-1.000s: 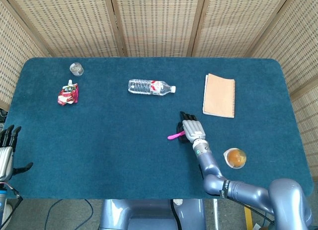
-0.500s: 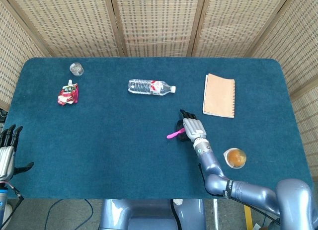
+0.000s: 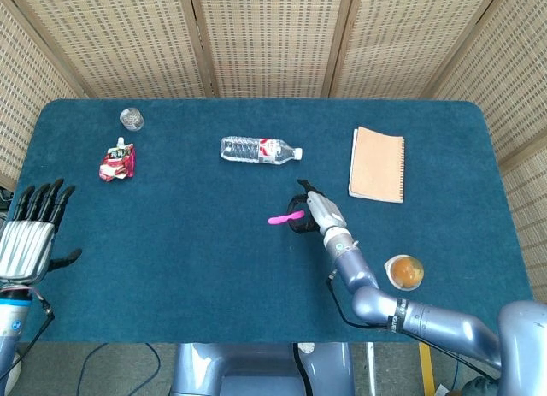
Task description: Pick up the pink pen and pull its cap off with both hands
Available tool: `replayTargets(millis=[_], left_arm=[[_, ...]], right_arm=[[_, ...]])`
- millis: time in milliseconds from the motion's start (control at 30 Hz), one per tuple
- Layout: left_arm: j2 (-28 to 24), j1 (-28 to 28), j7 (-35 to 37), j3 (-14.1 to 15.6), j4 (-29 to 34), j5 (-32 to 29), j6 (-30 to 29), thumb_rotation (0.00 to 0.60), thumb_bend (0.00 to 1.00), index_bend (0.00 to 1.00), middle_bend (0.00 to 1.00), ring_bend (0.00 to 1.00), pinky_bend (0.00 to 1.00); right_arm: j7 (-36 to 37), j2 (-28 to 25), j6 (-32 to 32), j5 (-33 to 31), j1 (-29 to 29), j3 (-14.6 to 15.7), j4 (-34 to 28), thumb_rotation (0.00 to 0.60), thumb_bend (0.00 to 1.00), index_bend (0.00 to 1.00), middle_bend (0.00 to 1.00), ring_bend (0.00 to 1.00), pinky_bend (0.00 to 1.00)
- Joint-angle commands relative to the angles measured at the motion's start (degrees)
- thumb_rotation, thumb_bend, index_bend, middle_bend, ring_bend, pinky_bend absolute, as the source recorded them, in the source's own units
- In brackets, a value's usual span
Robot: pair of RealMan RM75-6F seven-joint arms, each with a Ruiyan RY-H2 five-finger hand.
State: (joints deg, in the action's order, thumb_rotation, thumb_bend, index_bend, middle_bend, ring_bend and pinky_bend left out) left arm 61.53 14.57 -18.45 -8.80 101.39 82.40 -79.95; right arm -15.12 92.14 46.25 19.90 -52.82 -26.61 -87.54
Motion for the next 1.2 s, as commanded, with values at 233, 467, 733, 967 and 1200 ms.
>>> replayTargets(millis=[233,467,733,967,1200], left_arm=[[0.7,11.0,7.5,-2.0,-7.2,12.8,6.1,0.6,0.0,0.19,0.0,0.0,0.0],[9.3,19.7,10.4,-3.2,-16.8,17.9,8.8,0.6,0.01,0.34,0.0,0.0,0.0],[15.8,26.0,9.4,-2.6,-21.6,19.6,13.6,0.6,0.05,0.43,0.0,0.0,0.0],[22.3,28.4,8.5,-1.3,-25.4,19.1,14.3,0.6,0.12,0.48,0.0,0.0,0.0],[29.8,30.0,9.3,-0.5,-31.3,17.5,14.1,0.6,0.16,0.5,0.0,0.0,0.0]], right_arm=[[2.6,-0.9,-0.1,-9.0,-4.3,-2.2,-3.4,0.6,0.59,0.63,0.01,0.0,0.0],[2.8,-0.1,0.3,-10.5,-6.4,-0.8,-3.7,0.6,0.59,0.62,0.02,0.0,0.0],[2.9,0.7,1.4,-11.6,-7.7,0.0,-3.1,0.6,0.6,0.63,0.02,0.0,0.0],[3.4,1.2,1.1,-11.6,-8.2,0.8,-1.6,0.6,0.6,0.63,0.02,0.0,0.0],[4.5,0.6,0.4,-11.5,-7.9,1.0,-1.7,0.6,0.61,0.63,0.02,0.0,0.0]])
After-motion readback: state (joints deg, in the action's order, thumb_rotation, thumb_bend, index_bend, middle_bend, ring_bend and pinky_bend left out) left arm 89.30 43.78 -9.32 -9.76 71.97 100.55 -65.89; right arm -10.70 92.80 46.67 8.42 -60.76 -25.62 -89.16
